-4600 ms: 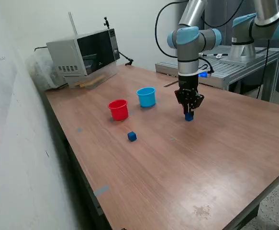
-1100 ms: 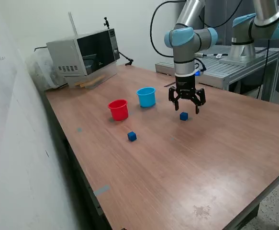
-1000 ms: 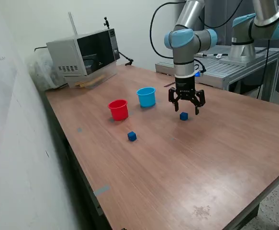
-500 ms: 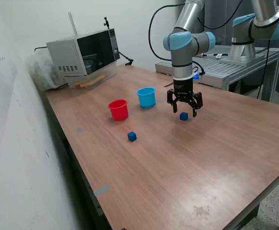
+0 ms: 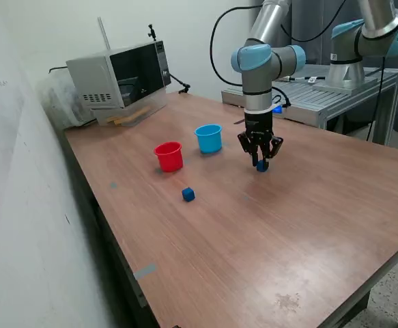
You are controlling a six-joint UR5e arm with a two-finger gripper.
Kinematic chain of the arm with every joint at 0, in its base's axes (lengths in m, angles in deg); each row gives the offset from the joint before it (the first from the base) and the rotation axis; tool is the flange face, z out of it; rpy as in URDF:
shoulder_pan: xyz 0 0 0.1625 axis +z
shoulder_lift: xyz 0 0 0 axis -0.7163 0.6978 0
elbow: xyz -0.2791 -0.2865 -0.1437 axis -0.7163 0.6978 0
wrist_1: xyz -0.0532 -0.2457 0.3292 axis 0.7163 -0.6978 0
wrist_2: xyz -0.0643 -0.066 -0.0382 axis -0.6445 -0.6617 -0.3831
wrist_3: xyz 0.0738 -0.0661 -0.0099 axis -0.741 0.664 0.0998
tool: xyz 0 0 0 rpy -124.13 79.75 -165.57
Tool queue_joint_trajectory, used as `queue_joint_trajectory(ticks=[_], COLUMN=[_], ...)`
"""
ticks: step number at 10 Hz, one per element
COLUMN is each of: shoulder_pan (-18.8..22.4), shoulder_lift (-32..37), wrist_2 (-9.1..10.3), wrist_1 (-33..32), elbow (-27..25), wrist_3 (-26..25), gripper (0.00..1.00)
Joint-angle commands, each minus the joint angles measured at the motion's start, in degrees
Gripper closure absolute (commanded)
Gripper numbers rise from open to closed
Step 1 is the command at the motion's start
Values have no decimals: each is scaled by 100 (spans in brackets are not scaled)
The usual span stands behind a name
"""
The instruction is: Place red objects in the red bin, and blue objects in the blue bin.
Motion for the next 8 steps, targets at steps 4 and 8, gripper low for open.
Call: queue_joint_trajectory(ticks=[4, 8], shoulder_pan=[-134, -720], shoulder_lift=[24, 910], wrist_2=[-147, -342], wrist_1=[16, 323], elbow=[31, 197], wrist_3=[-45, -54], gripper=[100, 100])
